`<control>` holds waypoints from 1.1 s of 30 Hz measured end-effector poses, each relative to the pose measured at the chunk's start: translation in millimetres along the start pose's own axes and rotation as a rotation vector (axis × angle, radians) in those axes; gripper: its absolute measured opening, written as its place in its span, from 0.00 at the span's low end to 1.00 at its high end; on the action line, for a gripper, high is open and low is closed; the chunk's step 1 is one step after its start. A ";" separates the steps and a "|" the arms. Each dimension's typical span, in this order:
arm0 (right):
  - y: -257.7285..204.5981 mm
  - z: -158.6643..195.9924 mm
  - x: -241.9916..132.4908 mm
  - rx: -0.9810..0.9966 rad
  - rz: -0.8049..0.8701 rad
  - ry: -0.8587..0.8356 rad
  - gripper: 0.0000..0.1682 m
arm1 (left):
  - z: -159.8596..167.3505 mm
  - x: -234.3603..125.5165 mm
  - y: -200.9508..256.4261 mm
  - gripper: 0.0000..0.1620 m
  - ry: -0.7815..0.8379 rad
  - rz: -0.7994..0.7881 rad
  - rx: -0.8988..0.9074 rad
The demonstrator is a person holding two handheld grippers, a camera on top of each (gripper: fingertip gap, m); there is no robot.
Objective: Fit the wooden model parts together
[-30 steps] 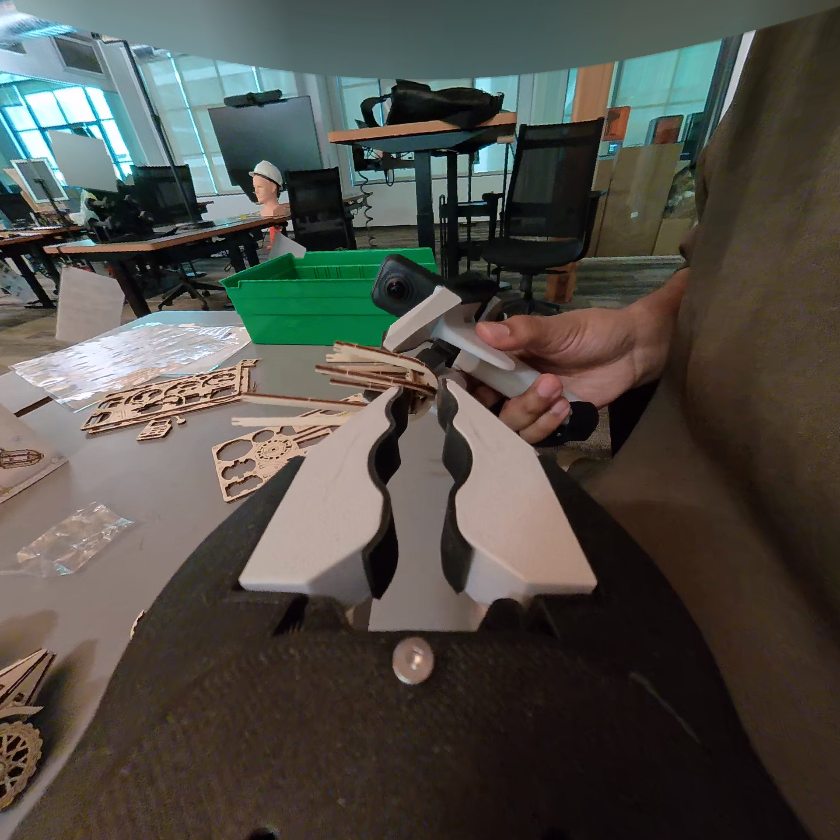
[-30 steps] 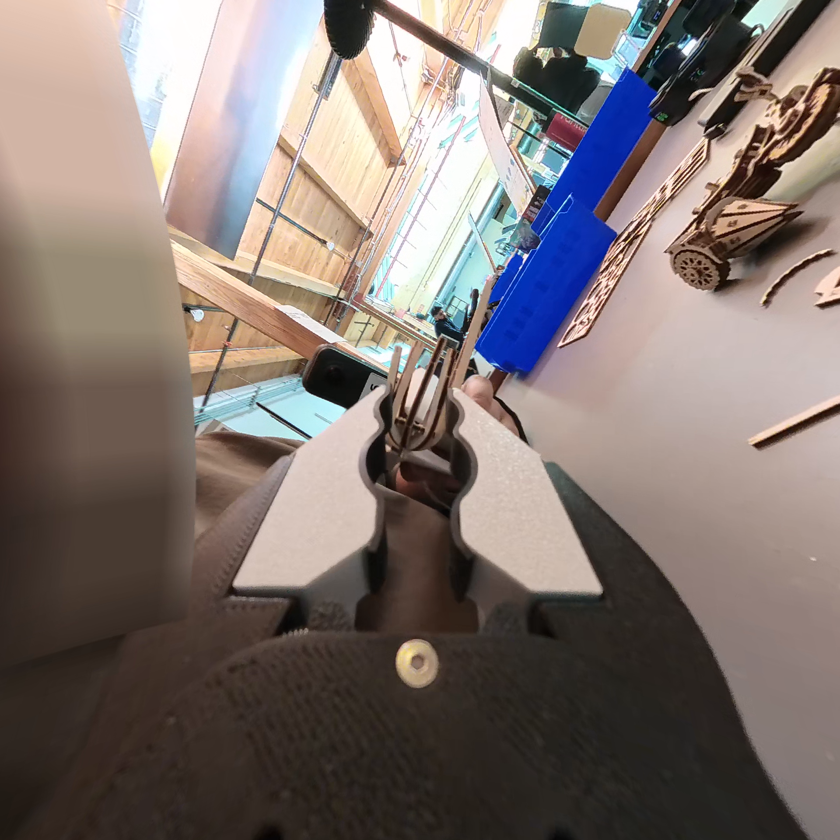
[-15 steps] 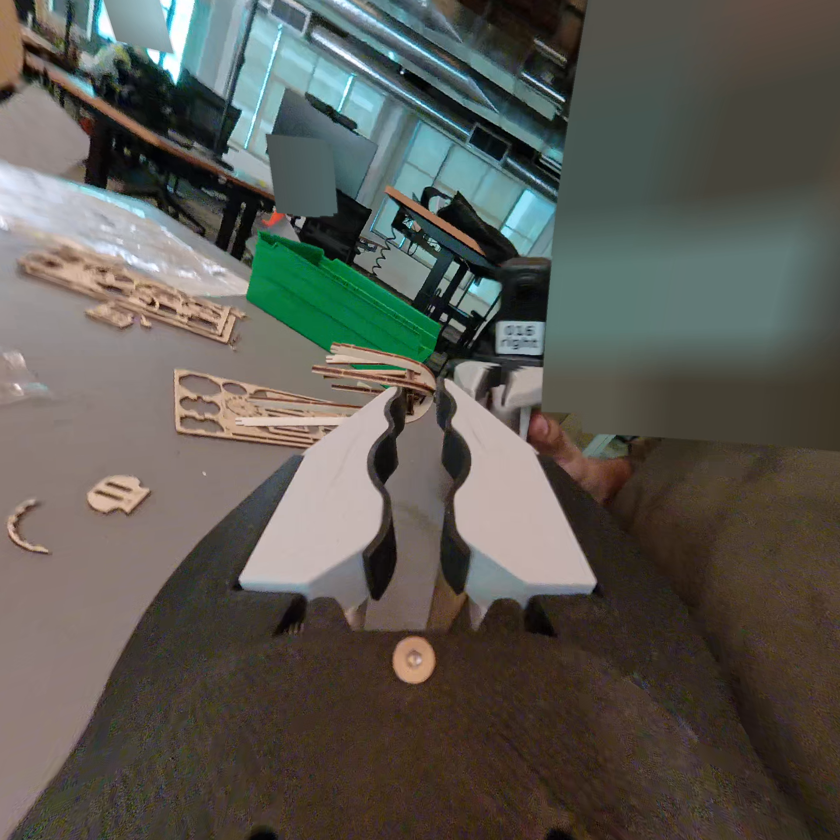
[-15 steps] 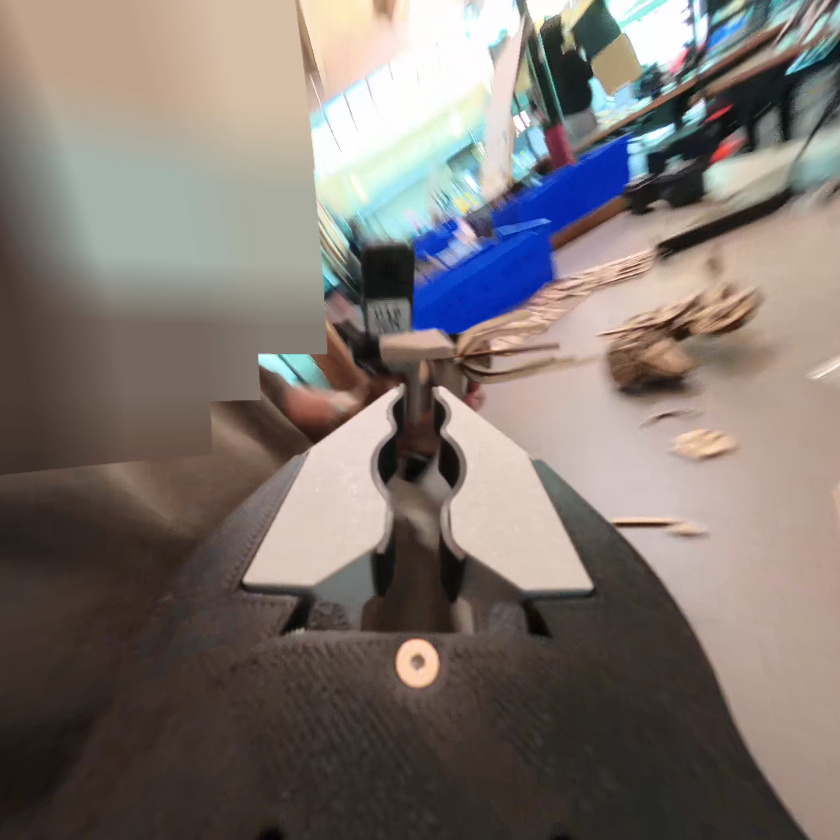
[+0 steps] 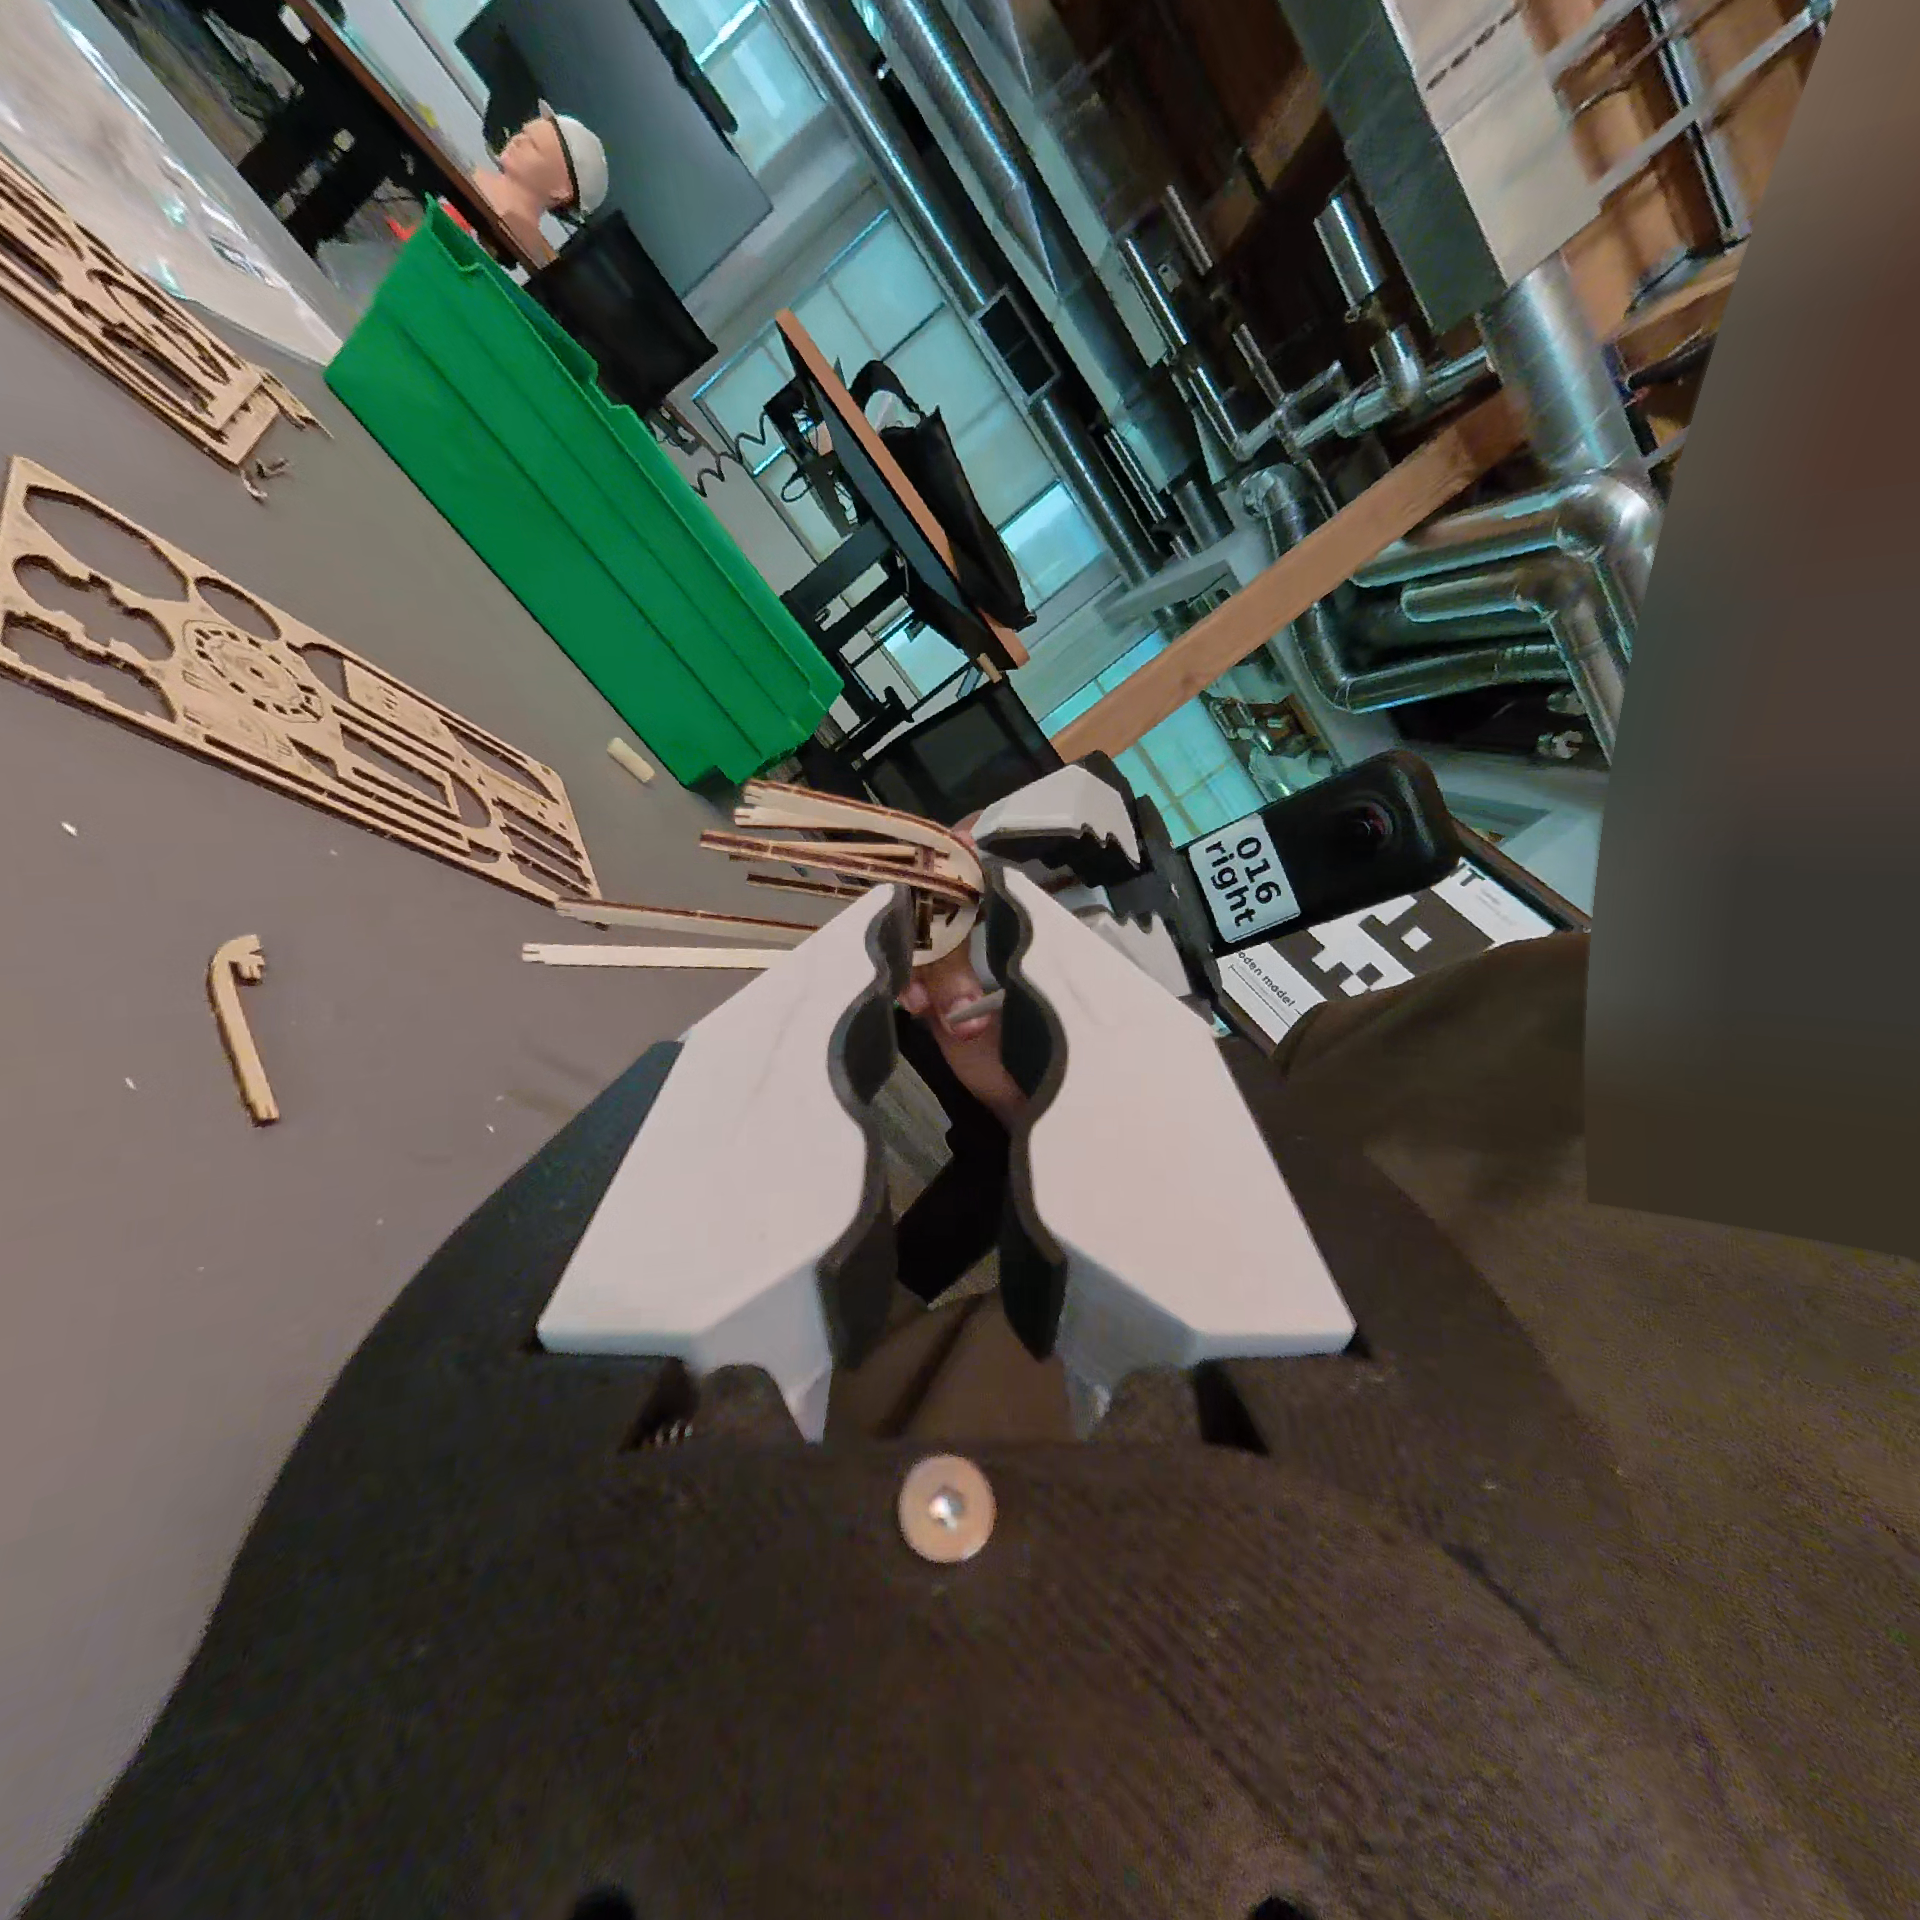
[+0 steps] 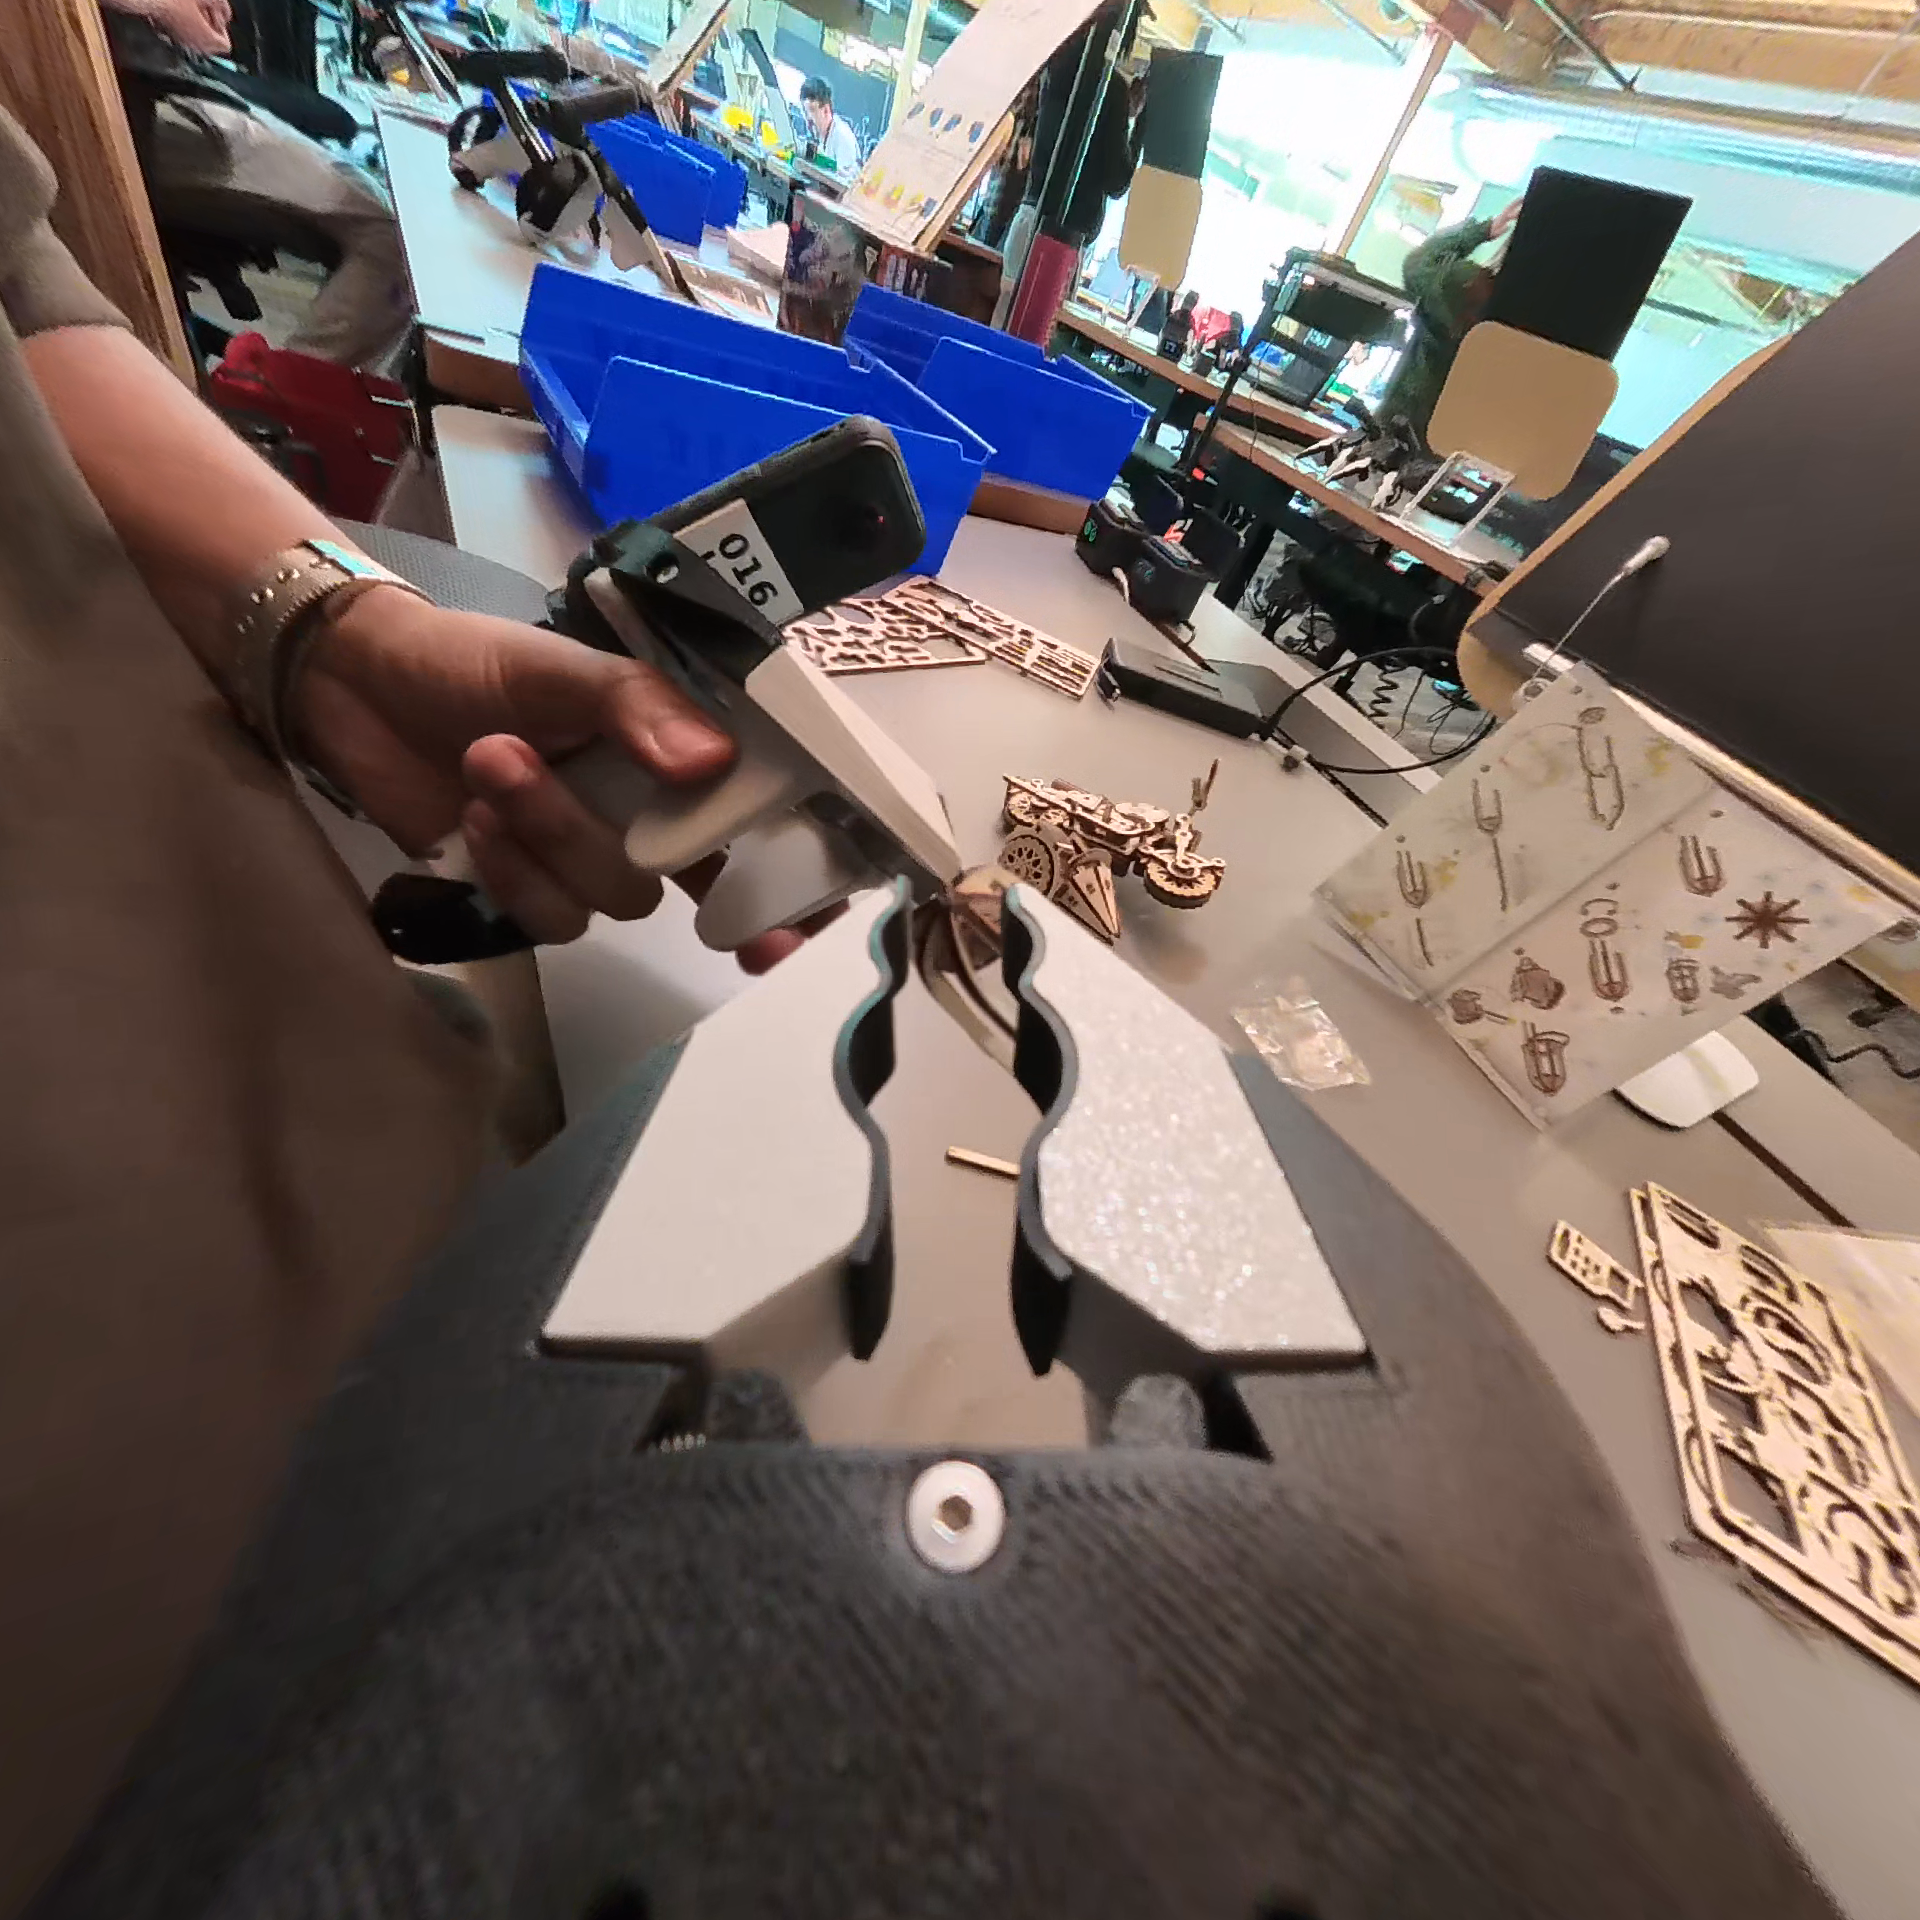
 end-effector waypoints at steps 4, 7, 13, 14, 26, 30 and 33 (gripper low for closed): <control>-2.9 0.1 1.4 -0.064 0.005 -0.027 0.06 | 1.6 0.9 0.5 0.08 -0.005 -0.002 -0.010; -6.8 -1.2 3.1 -0.125 0.018 -0.045 0.02 | 3.3 2.0 -0.3 0.08 -0.009 -0.002 -0.025; -7.2 -1.6 5.9 -0.151 0.031 -0.055 0.00 | 3.7 2.3 -1.7 0.08 -0.004 0.017 -0.058; -6.6 -1.5 5.8 -0.147 0.034 -0.052 0.00 | 3.3 2.0 -1.6 0.08 0.003 0.025 -0.064; -10.4 -0.7 5.4 -0.232 0.014 -0.086 0.01 | 4.1 0.5 -4.2 0.08 -0.011 0.011 -0.073; -12.4 -0.6 5.6 -0.263 0.011 -0.107 0.00 | 4.7 0.2 -5.1 0.08 -0.012 0.009 -0.073; -14.3 -1.5 6.3 -0.286 0.018 -0.115 0.01 | 5.3 0.3 -5.7 0.08 -0.008 0.018 -0.087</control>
Point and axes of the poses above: each gripper's, where its closed fingertips meet, x out along the fingers, z out of its underside, y = z × x across the jaws, the point moved 8 cm from there along -x, back along the fingers, and after that the axes turned 6 degrees about -x, right-handed, at the moved point
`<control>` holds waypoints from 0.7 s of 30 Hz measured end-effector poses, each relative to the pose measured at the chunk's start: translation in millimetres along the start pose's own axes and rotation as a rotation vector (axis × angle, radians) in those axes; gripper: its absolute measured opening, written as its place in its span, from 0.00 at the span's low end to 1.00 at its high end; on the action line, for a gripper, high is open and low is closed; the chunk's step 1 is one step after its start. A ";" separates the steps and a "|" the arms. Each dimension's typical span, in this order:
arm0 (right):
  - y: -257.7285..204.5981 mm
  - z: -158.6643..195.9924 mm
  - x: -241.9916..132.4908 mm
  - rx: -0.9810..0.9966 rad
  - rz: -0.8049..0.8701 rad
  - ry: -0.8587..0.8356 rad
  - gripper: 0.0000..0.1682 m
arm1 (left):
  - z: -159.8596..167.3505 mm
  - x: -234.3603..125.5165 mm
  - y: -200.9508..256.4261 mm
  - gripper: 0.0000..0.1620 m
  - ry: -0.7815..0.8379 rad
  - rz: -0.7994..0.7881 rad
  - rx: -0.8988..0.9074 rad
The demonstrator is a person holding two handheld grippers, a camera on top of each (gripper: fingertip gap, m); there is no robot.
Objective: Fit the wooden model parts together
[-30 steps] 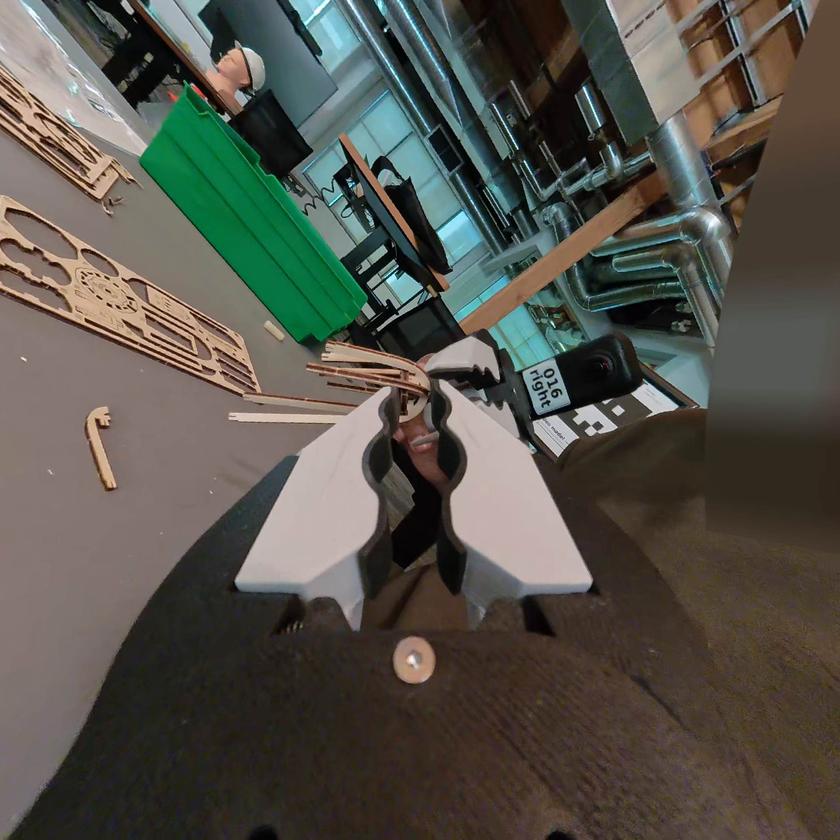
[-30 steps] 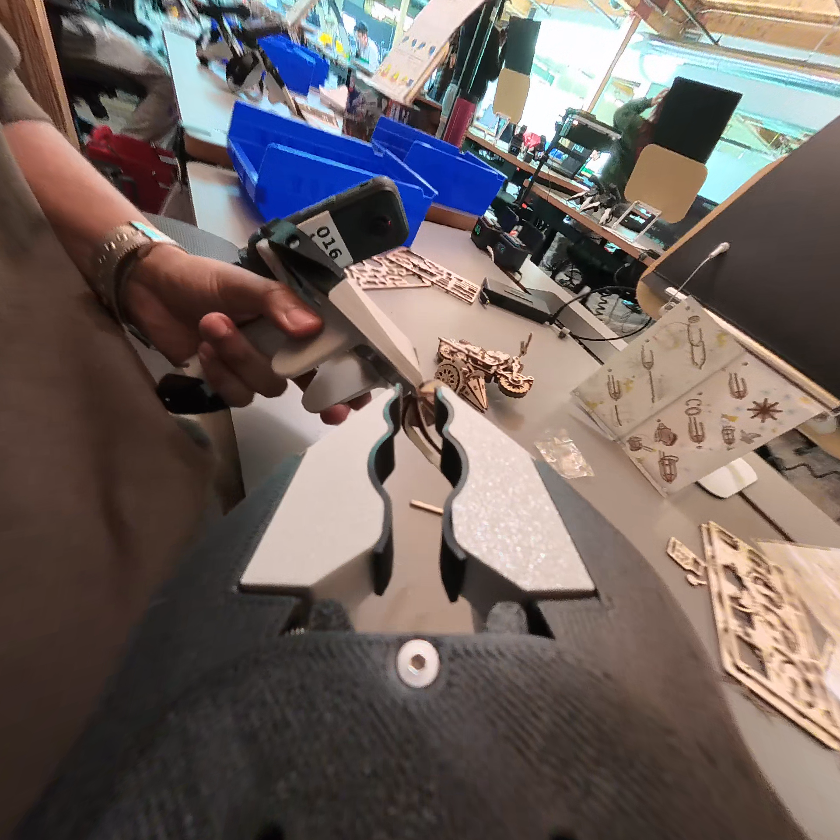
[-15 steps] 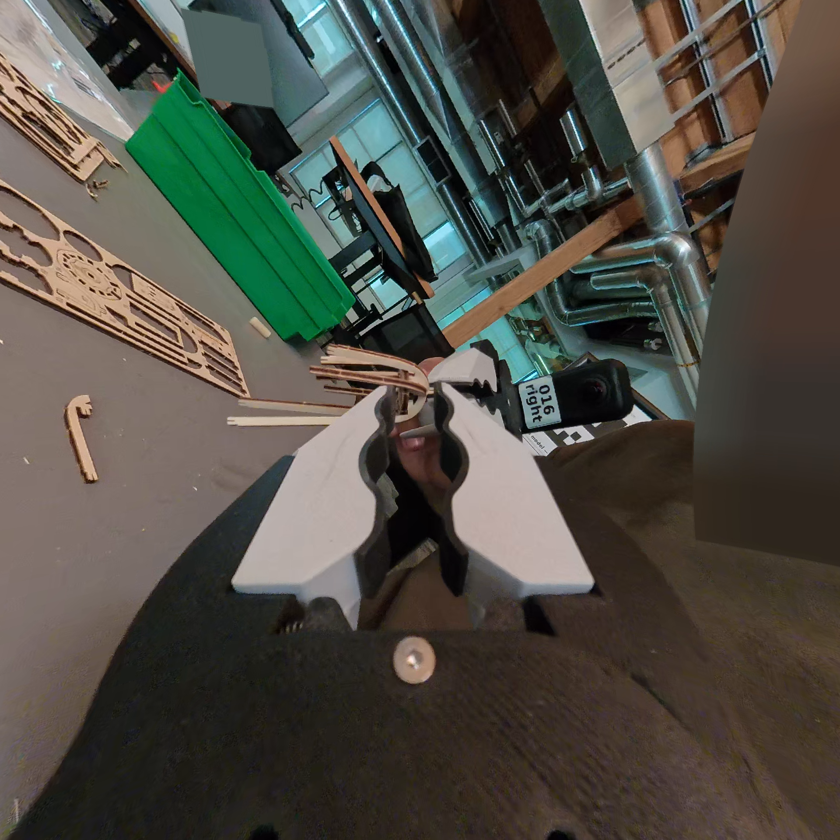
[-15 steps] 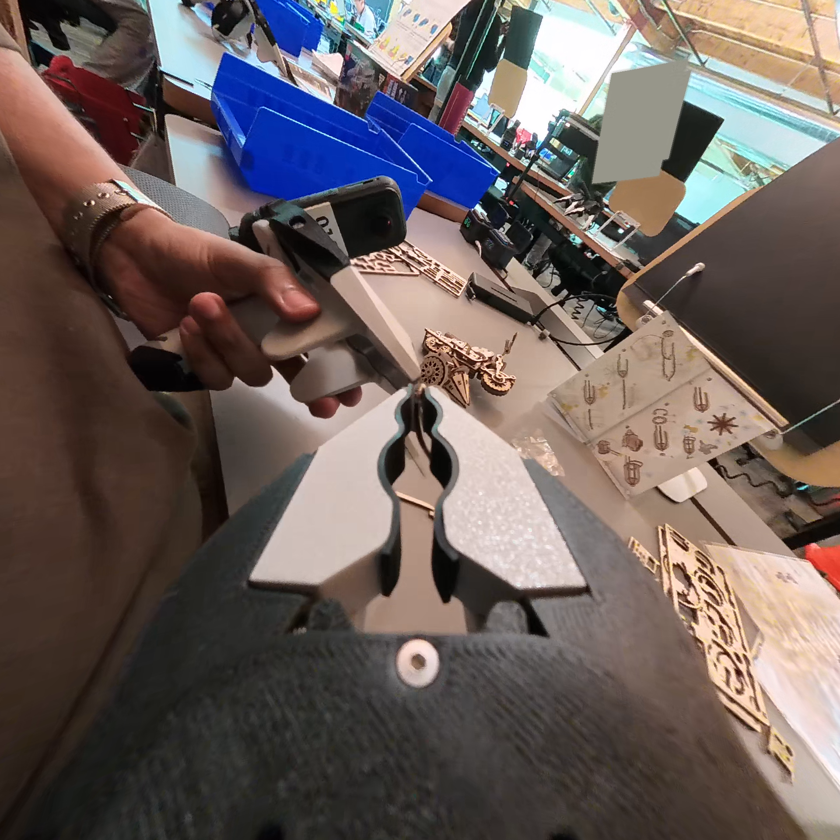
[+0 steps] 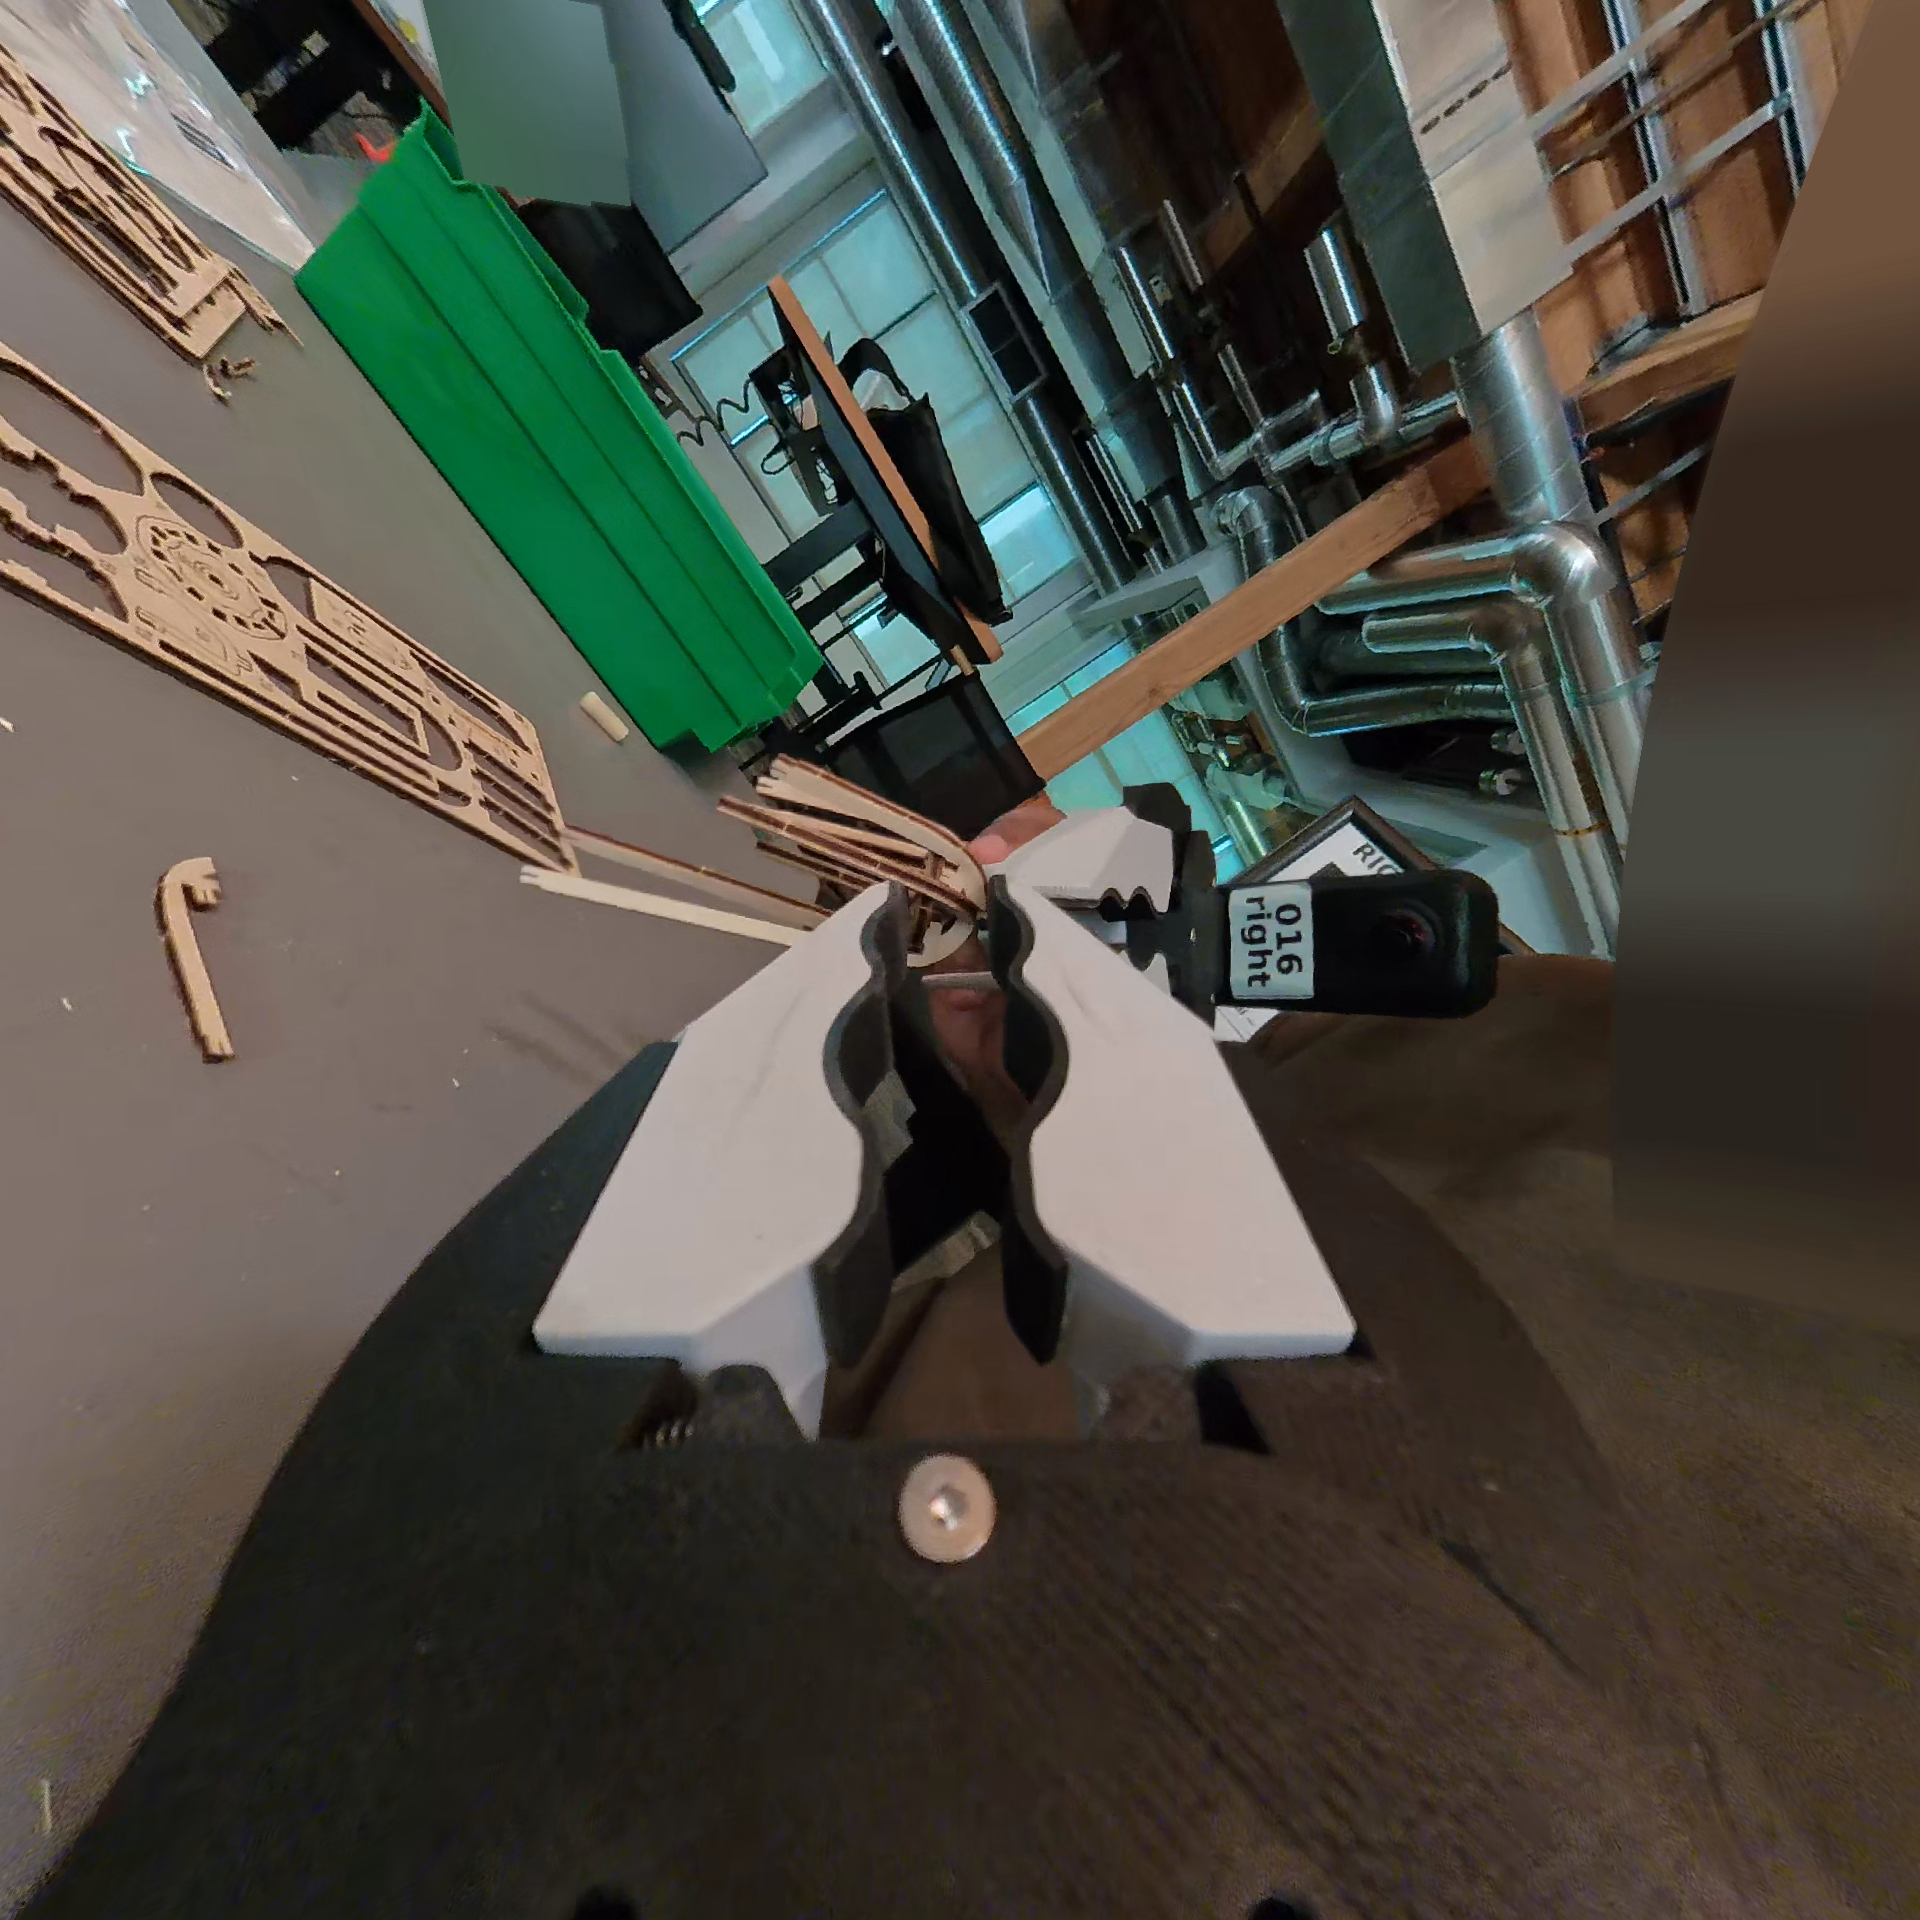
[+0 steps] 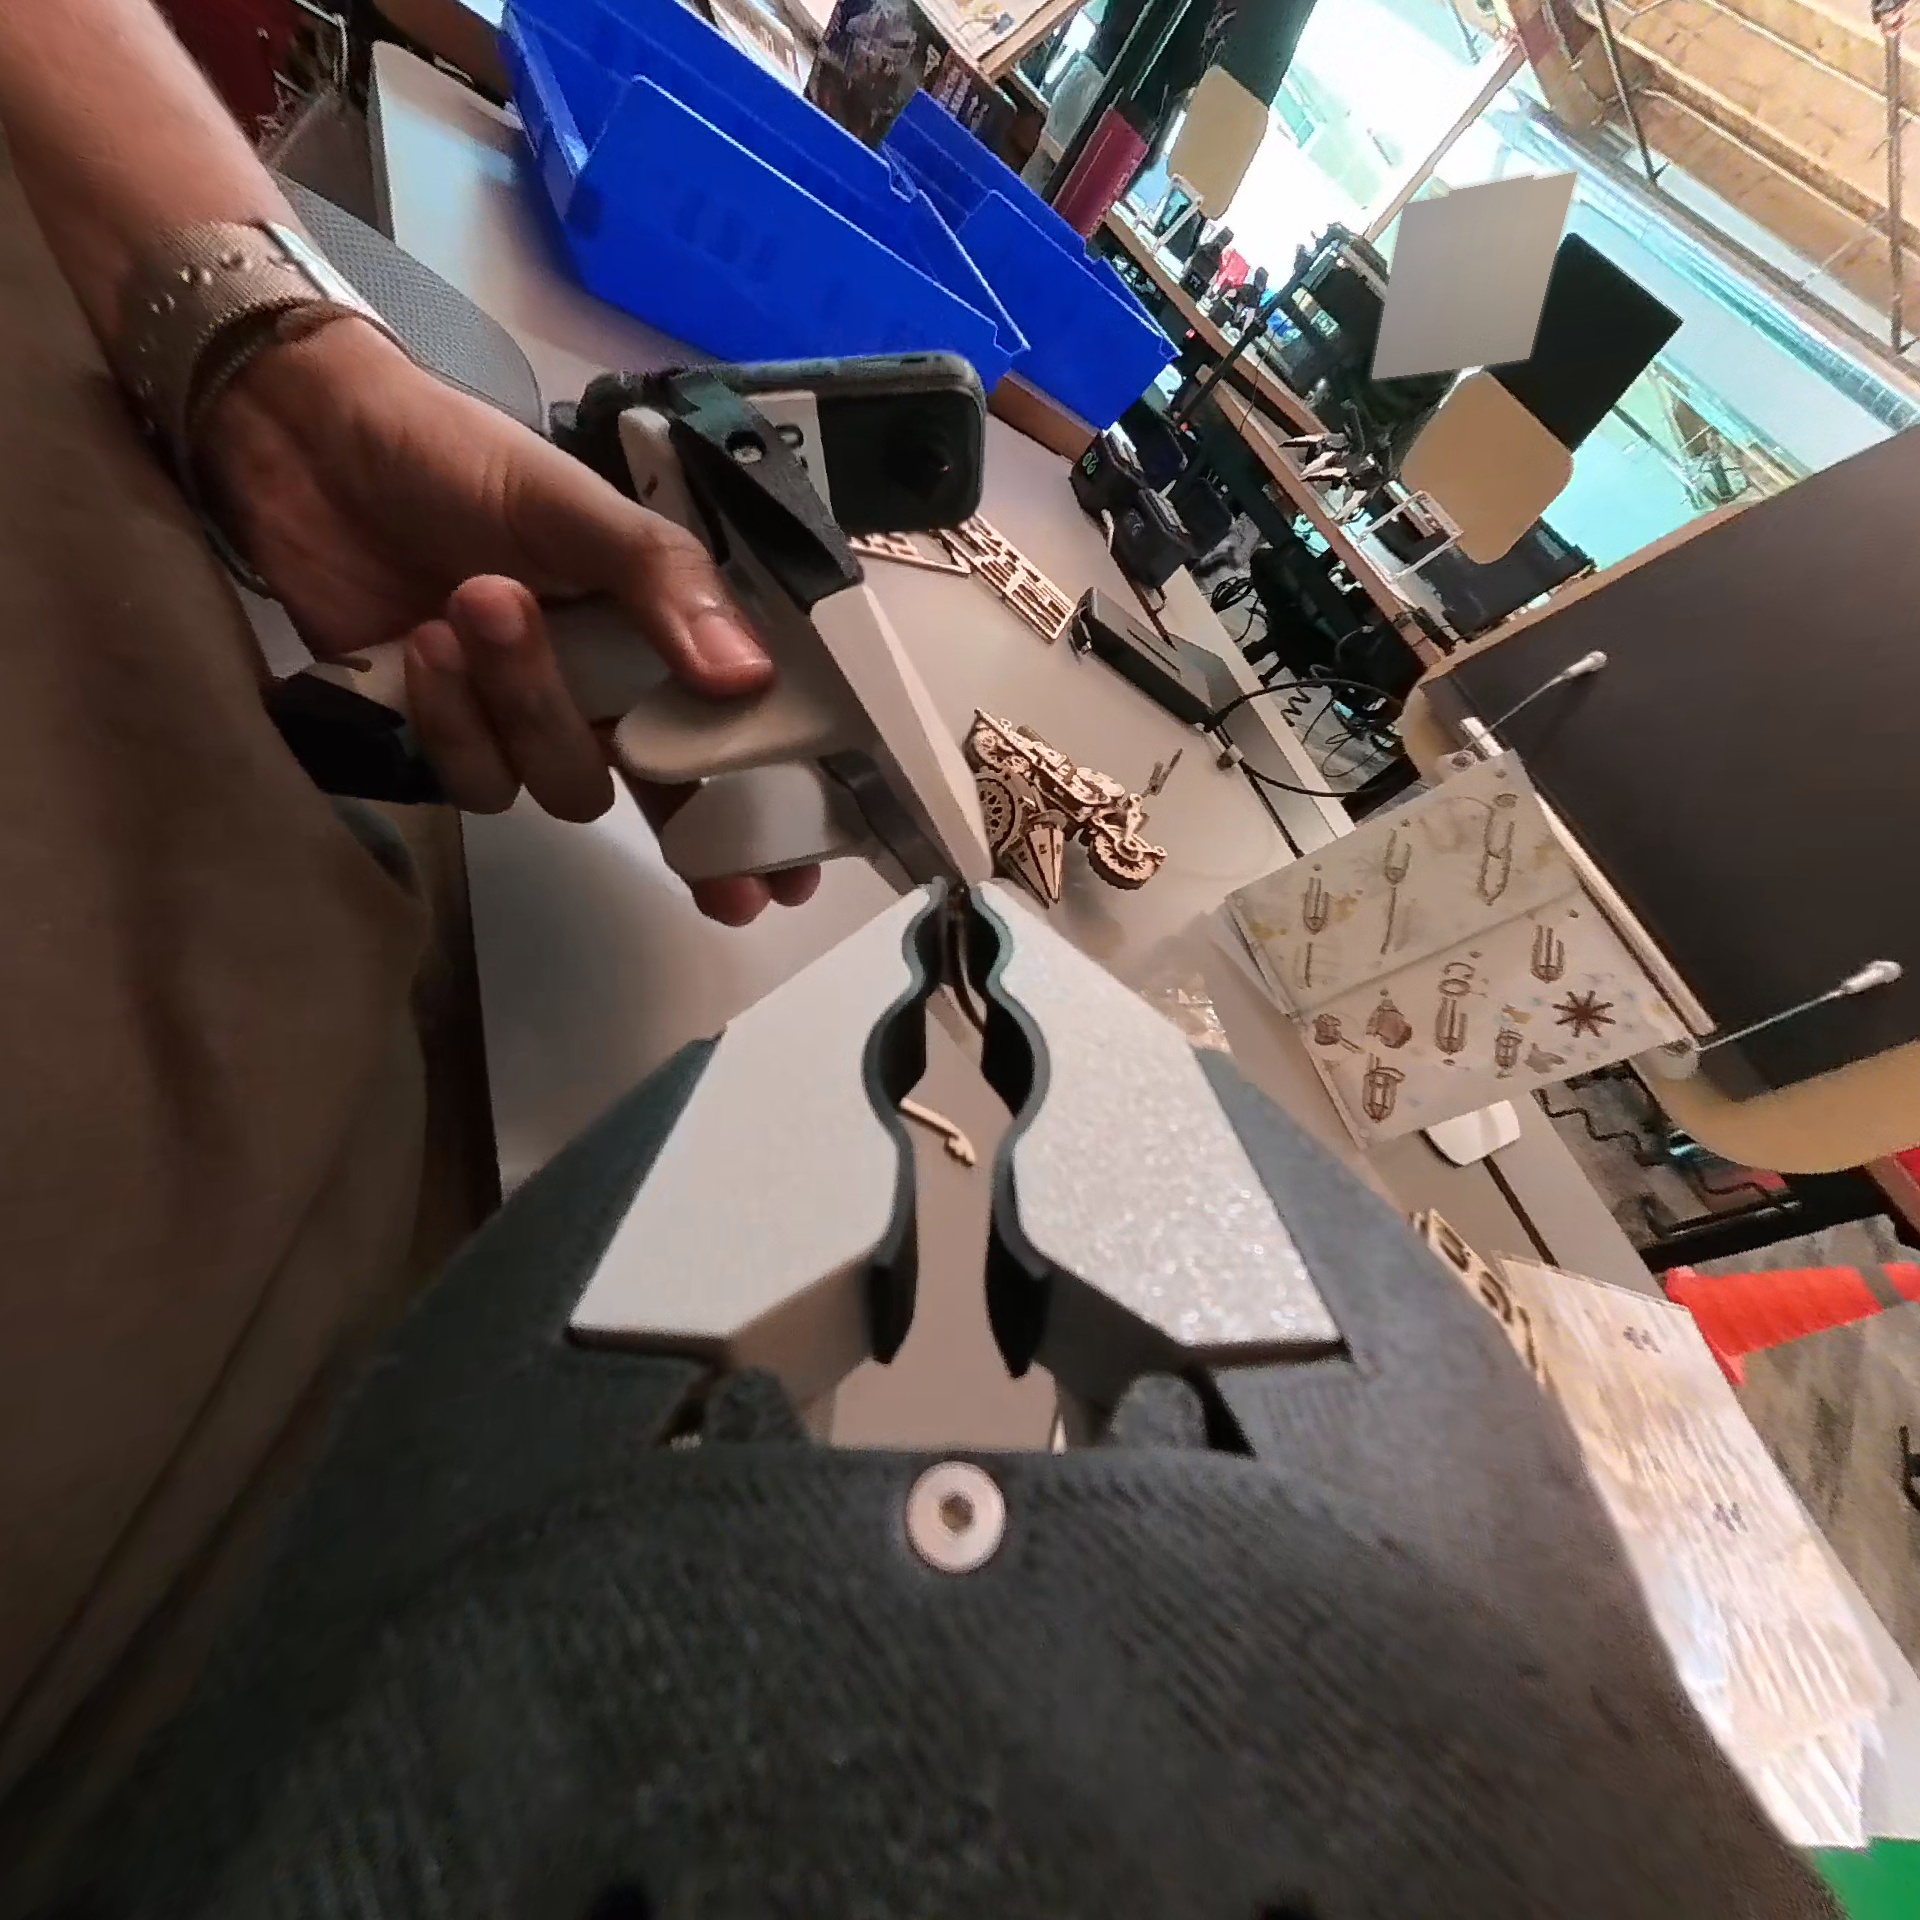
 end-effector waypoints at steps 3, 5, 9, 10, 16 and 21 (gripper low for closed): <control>0.1 -0.3 -0.4 0.009 0.001 0.004 0.01 | 0.2 0.1 -0.4 0.08 0.001 0.009 -0.013; 1.0 -0.5 -1.1 0.029 -0.003 0.016 0.01 | 0.4 0.5 0.1 0.08 0.003 0.019 -0.015; 4.9 -0.6 -2.7 0.135 -0.031 0.066 0.00 | 0.4 1.3 0.9 0.09 0.009 0.062 -0.039; 6.2 -0.1 -3.1 0.169 -0.041 0.080 0.00 | 0.4 1.7 1.3 0.09 0.013 0.068 -0.038; 10.2 1.2 -4.5 0.252 -0.060 0.108 0.00 | 0.9 3.1 3.3 0.10 0.026 0.083 -0.010; 10.8 1.4 -4.3 0.305 -0.068 0.129 0.00 | 1.7 3.8 2.4 0.10 0.041 0.104 -0.045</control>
Point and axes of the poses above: each gripper's, where its closed fingertips meet, x out along the fingers, z out of its underside, y = z × x across the jaws, the point moved 8 cm from there along -x, back along the fingers, and after that the axes turned 6 degrees about -x, right-handed, at the moved point
